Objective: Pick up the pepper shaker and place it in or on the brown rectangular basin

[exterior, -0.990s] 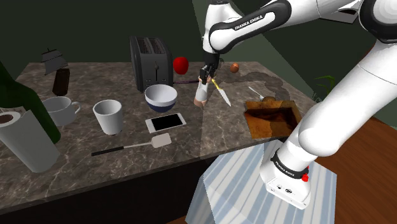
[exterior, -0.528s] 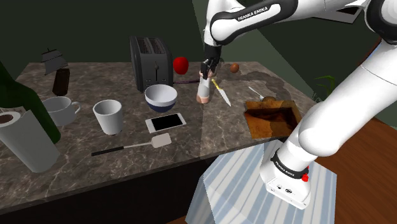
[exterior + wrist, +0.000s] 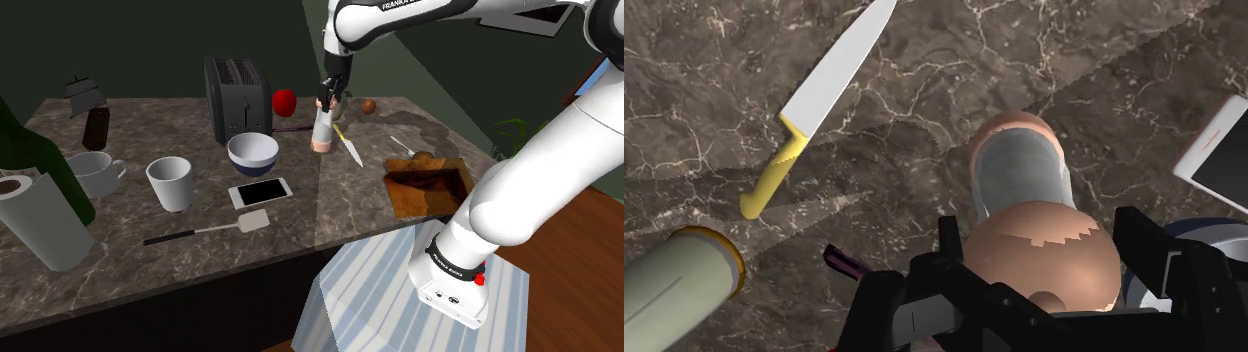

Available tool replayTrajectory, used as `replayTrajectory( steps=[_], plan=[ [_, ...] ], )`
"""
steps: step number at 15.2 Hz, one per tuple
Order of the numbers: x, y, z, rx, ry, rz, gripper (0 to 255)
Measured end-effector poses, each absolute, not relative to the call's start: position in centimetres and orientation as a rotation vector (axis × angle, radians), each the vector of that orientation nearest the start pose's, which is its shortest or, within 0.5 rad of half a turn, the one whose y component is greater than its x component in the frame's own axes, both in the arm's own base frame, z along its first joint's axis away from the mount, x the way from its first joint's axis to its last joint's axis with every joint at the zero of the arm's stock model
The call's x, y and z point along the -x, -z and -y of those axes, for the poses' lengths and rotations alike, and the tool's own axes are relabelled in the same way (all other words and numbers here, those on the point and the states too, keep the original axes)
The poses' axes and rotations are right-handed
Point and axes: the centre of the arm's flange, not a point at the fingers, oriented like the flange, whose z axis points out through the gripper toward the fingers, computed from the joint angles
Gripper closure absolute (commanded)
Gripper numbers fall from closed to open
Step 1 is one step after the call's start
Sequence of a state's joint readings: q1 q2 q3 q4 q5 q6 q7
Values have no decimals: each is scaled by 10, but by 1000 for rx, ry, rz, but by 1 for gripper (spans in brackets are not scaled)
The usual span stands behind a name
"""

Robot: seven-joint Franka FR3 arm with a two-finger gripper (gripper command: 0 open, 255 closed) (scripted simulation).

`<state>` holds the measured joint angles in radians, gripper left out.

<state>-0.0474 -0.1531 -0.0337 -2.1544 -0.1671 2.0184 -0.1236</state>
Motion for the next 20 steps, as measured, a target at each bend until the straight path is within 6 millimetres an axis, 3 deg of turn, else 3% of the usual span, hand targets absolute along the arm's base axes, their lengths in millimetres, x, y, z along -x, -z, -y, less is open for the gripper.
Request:
replayTrajectory(
  steps=[18, 20],
  plan=[
    [-505, -561, 51, 3283, 4, 187, 255],
    [-490, -567, 56, 3284, 3, 188, 255]
  ],
)
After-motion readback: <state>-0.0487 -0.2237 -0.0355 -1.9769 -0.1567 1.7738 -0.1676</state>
